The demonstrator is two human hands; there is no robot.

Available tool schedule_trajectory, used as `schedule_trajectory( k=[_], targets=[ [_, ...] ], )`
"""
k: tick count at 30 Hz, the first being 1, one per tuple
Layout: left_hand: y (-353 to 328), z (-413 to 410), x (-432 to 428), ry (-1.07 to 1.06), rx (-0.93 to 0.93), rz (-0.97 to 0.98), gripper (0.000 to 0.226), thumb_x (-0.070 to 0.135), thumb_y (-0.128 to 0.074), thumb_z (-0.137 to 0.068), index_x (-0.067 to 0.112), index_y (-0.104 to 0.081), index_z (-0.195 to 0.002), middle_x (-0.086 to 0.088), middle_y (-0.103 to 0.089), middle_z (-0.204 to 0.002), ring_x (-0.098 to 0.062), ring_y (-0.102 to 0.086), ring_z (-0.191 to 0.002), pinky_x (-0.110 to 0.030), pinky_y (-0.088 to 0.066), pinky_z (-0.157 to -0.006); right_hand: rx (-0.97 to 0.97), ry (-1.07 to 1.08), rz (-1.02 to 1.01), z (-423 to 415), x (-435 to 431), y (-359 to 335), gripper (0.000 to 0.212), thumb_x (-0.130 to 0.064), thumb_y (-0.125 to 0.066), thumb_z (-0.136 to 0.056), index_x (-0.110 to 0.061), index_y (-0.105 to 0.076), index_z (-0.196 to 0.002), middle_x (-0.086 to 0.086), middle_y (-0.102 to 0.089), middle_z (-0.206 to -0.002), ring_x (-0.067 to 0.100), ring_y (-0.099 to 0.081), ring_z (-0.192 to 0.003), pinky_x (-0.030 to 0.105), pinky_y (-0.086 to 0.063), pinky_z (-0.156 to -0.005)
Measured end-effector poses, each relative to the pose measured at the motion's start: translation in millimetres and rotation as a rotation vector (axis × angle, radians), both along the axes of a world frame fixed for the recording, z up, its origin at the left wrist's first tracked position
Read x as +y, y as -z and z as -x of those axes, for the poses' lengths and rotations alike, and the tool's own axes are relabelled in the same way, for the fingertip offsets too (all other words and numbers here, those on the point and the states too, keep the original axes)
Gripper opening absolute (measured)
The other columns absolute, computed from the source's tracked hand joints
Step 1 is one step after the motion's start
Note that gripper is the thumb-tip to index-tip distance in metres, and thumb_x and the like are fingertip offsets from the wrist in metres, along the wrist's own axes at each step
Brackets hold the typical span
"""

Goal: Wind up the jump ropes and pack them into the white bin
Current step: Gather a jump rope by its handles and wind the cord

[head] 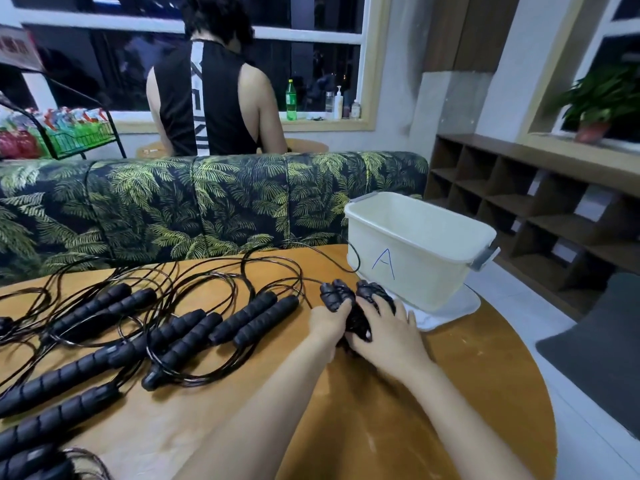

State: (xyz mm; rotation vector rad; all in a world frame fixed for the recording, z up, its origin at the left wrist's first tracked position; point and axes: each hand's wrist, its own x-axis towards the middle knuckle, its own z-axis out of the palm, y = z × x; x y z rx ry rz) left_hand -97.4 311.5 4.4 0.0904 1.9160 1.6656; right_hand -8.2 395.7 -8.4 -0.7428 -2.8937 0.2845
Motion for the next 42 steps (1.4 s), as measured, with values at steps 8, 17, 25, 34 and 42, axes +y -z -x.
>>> schedule_trajectory(
  k=[8,17,25,34,42],
  targets=[
    [-8,69,-55,0.388,1.081,1.148,0.063,0.056,-0.052,-0.089,0.022,-0.035,-0.139,-0.011,-0.039,-0.136,-0.038,-0.036,-0.124,-0.051,-0.036,-0.098,0.02,0.095,-0.176,9,-21,13,0.087,-0.068,-0.015,-0.074,-0.023,-0.045,-0.142,0.003,-0.04,-0.151,0.042,-0.026,-0.141,0.066,-0.014,-0.111],
    [9,91,-100,0.457,1.064,1.235,0.052,0.042,-0.053,-0.092,0.028,-0.035,-0.138,-0.009,-0.043,-0.131,-0.034,-0.042,-0.118,-0.045,-0.041,-0.091,0.043,0.002,-0.275,17,-34,28,0.083,-0.046,-0.084,-0.054,-0.019,-0.061,-0.129,0.014,-0.066,-0.118,0.034,-0.058,-0.12,0.064,-0.023,-0.102],
    [-2,93,-116,0.495,1.138,1.231,0.057,0.048,-0.054,-0.09,0.019,-0.042,-0.137,-0.009,-0.037,-0.141,-0.033,-0.036,-0.128,-0.049,-0.032,-0.102,0.171,0.011,-0.287,13,-39,35,0.078,-0.034,-0.085,-0.06,-0.013,-0.059,-0.13,0.016,-0.062,-0.124,0.035,-0.054,-0.125,0.06,-0.026,-0.105],
    [3,119,-8,1.013,0.951,0.849,0.086,0.035,-0.055,-0.088,0.025,-0.001,-0.154,0.0,-0.006,-0.161,-0.028,-0.006,-0.147,-0.053,-0.005,-0.116,0.226,0.103,-0.291,20,-31,50,0.065,-0.045,-0.039,-0.074,-0.018,-0.045,-0.133,0.014,-0.064,-0.12,0.046,-0.052,-0.121,0.07,-0.027,-0.099],
    [-6,119,-30,1.143,1.149,0.889,0.021,0.028,-0.063,-0.085,0.024,-0.063,-0.105,0.005,-0.062,-0.108,-0.024,-0.046,-0.11,-0.054,-0.023,-0.103,0.23,0.133,-0.277,20,-30,48,0.069,-0.046,-0.063,-0.072,-0.02,-0.046,-0.134,0.011,-0.064,-0.122,0.043,-0.053,-0.122,0.068,-0.026,-0.1]
  ],
)
